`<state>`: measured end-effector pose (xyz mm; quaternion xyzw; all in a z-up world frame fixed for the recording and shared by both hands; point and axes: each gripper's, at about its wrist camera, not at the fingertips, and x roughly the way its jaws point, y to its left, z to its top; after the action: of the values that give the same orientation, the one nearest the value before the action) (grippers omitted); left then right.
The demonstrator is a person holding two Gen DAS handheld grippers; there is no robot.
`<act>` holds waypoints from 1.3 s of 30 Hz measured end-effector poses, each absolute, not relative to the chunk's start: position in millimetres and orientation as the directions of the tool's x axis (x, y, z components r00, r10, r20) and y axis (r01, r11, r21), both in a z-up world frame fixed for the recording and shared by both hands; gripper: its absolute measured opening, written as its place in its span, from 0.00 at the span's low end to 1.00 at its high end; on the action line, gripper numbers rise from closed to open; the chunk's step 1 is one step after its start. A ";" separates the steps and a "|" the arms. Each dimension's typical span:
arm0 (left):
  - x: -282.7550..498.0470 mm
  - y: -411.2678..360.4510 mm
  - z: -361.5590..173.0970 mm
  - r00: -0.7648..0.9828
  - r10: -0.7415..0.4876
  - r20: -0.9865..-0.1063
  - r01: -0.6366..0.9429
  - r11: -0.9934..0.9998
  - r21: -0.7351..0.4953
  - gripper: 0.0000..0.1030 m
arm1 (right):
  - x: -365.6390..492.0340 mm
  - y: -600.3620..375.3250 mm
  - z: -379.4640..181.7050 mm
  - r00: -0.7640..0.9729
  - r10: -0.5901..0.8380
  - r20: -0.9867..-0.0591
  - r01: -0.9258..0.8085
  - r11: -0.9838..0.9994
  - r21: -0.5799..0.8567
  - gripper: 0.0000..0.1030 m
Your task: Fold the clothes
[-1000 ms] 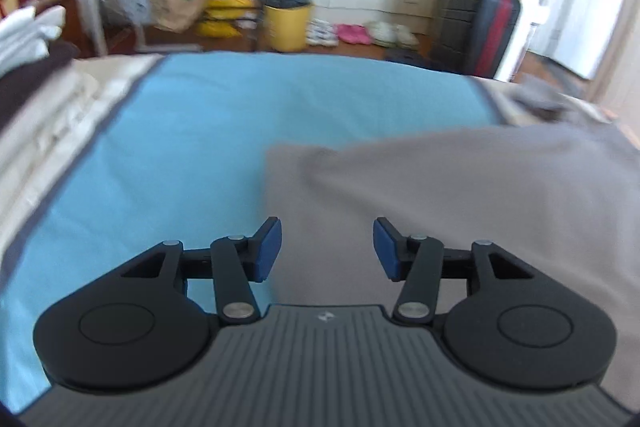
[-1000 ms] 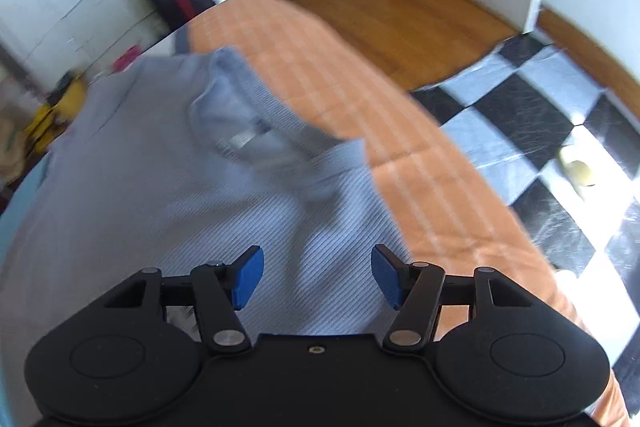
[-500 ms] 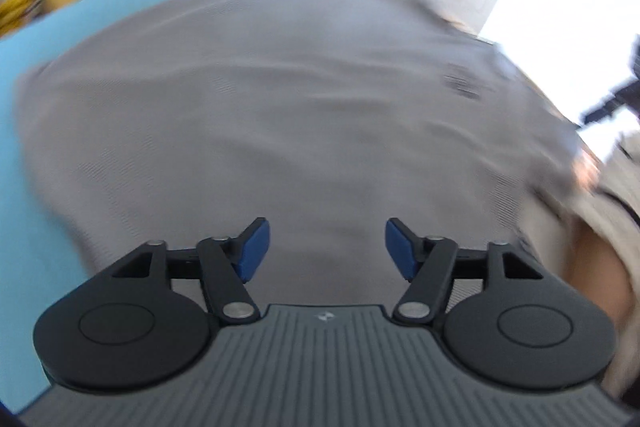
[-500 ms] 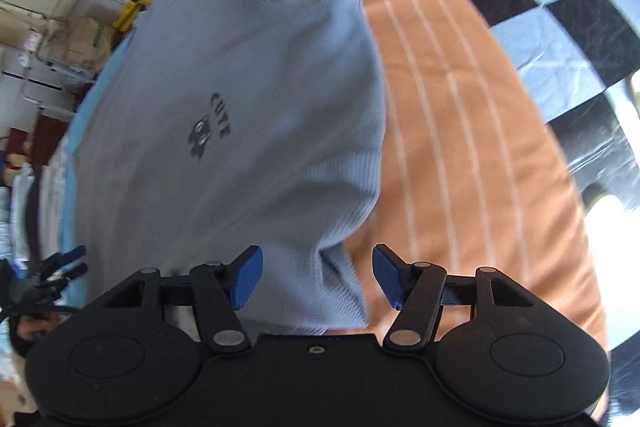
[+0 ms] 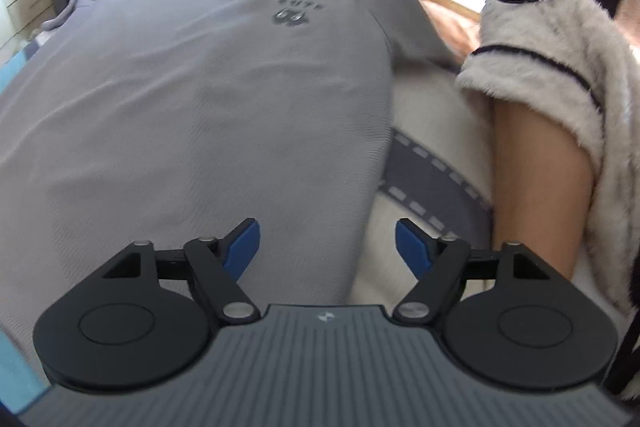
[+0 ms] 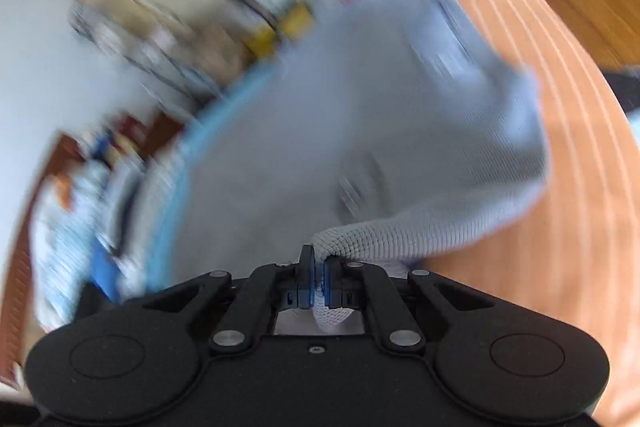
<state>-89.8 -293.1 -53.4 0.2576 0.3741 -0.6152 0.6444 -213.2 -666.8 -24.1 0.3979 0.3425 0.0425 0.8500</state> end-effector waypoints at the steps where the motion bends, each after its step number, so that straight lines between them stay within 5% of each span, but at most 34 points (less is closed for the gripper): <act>1: -89.1 -294.7 -54.7 -0.037 -0.598 -0.800 0.985 0.113 -0.130 0.77 | -202.9 -669.0 -13.7 0.787 0.337 -0.516 0.179 0.675 0.715 0.07; 10: -68.9 -286.1 -52.7 0.154 -0.580 -0.800 0.959 0.282 -0.020 0.73 | -82.0 -652.8 -2.6 0.853 0.176 -0.491 0.267 0.662 0.700 0.07; 11: -61.8 -282.8 -50.6 0.177 -0.590 -0.788 0.947 0.321 -0.027 0.53 | -73.9 -651.1 -10.0 0.856 0.162 -0.491 0.282 0.651 0.705 0.07; 12: -54.8 -279.4 -48.6 0.201 -0.598 -0.776 0.932 0.360 -0.036 0.18 | -67.7 -649.9 -17.4 0.856 0.151 -0.495 0.297 0.640 0.709 0.06; 13: -47.7 -276.1 -46.5 0.225 -0.605 -0.764 0.916 0.398 -0.045 0.02 | -64.5 -651.9 -23.2 0.853 0.138 -0.503 0.314 0.634 0.706 0.07; 14: -40.6 -272.7 -44.4 0.249 -0.610 -0.752 0.899 0.435 -0.055 0.02 | -63.7 -653.3 -28.2 0.851 0.120 -0.511 0.331 0.633 0.700 0.07; 20: 15.7 -268.3 -24.6 0.349 -0.646 -0.678 0.788 0.595 -0.161 0.02 | -74.1 -670.8 -29.3 0.862 0.053 -0.505 0.359 0.639 0.680 0.07; 24: 53.8 -283.0 -34.8 0.430 -0.567 -0.702 0.725 0.681 -0.105 0.05 | -72.8 -680.5 -33.8 0.853 -0.007 -0.522 0.403 0.646 0.649 0.06; 32: 61.8 -236.1 -36.4 0.355 -0.635 -0.686 0.634 0.703 -0.322 0.11 | -46.2 -678.1 -50.9 0.750 -0.132 -0.648 0.525 0.715 0.462 0.06; 35: 52.9 -212.3 -34.0 0.334 -0.687 -0.645 0.588 0.687 -0.427 0.34 | -33.2 -676.8 -53.4 0.730 -0.162 -0.664 0.527 0.752 0.395 0.06; 36: 49.9 -209.8 -35.0 0.344 -0.679 -0.648 0.585 0.695 -0.418 0.47 | -32.4 -676.8 -53.5 0.739 -0.169 -0.653 0.524 0.753 0.398 0.06; 39: 46.8 -223.3 -41.3 0.338 -0.609 -0.718 0.600 0.727 -0.334 0.63 | -34.9 -680.6 -50.2 0.780 -0.169 -0.603 0.509 0.731 0.454 0.06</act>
<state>46.8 -223.3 -41.2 -0.0050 0.4409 -0.3696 0.8179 -34.9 -680.6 -50.2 0.3132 0.2717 -0.1906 0.8898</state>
